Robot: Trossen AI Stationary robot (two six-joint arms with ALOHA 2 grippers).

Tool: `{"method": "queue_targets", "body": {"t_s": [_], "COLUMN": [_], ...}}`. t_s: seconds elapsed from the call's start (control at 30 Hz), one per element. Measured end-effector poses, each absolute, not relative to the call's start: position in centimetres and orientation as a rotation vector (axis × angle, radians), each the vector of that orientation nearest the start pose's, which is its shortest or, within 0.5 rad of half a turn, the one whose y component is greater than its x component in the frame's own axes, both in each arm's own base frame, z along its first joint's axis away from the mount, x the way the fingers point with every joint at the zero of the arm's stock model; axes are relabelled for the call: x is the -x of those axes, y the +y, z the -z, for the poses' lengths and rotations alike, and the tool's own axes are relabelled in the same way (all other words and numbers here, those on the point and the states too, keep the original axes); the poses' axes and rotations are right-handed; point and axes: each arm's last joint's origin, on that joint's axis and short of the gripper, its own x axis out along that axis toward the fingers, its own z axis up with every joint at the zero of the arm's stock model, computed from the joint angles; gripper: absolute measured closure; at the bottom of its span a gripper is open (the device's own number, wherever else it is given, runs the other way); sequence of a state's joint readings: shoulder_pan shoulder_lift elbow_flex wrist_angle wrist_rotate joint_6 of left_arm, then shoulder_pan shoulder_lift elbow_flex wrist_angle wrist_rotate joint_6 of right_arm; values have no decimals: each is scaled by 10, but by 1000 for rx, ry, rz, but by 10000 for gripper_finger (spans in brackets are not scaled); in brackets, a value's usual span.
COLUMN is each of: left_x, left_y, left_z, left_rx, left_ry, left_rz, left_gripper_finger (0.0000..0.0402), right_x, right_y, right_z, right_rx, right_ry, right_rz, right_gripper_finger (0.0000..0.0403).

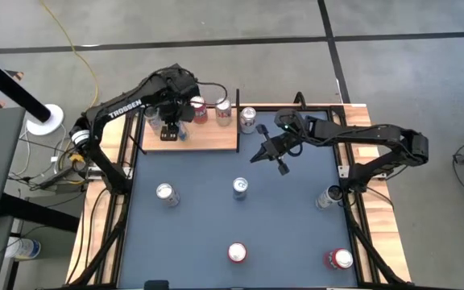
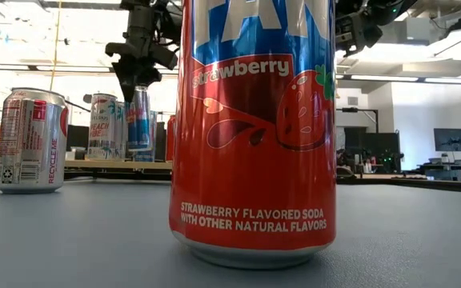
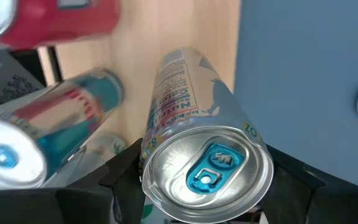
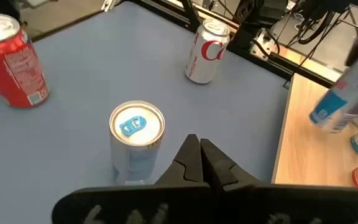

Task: Place canned beverage on shelf
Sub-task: Put the left blue soda can on the shelf aligned with the other blue soda can

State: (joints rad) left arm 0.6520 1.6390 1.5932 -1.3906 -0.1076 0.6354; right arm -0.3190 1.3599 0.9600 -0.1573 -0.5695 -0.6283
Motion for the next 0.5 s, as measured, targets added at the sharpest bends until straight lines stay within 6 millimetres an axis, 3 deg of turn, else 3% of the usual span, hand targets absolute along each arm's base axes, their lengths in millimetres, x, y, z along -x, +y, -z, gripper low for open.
{"method": "queue_targets", "body": {"t_s": [0.5], "left_x": [-234], "left_y": [189], "left_z": [-320], "left_rx": [-101], "left_ry": [1485], "left_rz": [-128], "left_gripper_finger": [171], "right_x": [-281], "right_y": [-99], "right_z": [-283], "right_rx": [456], "right_ry": [303], "right_rz": [-297], "right_gripper_finger": [403]}}
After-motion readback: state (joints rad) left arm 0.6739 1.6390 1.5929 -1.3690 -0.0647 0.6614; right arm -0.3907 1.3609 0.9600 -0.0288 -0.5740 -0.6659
